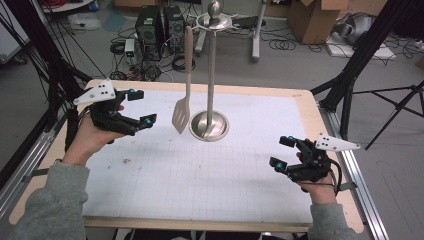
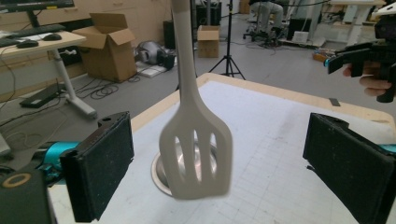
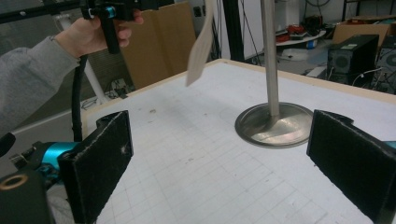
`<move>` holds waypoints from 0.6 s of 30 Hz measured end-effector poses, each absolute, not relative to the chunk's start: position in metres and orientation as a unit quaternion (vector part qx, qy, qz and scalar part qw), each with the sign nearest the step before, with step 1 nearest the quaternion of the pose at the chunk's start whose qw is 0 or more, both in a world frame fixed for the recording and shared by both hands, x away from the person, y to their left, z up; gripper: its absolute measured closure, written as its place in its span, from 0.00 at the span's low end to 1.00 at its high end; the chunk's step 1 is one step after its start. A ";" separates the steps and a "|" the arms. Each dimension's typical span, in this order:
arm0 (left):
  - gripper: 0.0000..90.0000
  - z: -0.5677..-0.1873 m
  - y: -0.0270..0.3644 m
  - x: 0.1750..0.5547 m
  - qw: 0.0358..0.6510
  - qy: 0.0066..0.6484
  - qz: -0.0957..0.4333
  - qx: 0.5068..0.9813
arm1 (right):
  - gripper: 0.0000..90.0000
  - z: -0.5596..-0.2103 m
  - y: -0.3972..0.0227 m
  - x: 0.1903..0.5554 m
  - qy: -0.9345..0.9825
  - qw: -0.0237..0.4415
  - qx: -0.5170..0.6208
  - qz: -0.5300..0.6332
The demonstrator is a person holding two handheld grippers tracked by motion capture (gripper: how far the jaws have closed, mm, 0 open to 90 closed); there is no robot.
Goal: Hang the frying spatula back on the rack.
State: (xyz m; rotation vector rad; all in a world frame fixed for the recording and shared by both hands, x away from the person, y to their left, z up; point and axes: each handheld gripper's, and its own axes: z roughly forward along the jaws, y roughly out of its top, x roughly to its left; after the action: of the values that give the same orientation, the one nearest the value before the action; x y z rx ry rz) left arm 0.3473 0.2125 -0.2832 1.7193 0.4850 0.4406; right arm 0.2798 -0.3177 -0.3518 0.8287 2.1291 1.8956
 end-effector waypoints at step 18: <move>0.10 -0.298 0.240 0.326 0.590 0.238 0.220 0.739 | 0.07 -0.350 -0.315 0.283 0.707 0.102 0.285 0.640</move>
State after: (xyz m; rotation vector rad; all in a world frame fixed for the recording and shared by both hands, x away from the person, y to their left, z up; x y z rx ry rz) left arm 0.3258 0.2403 -0.2976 1.7210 0.5547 0.5131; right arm 0.2833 -0.3152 -0.3499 0.8412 2.0865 1.8889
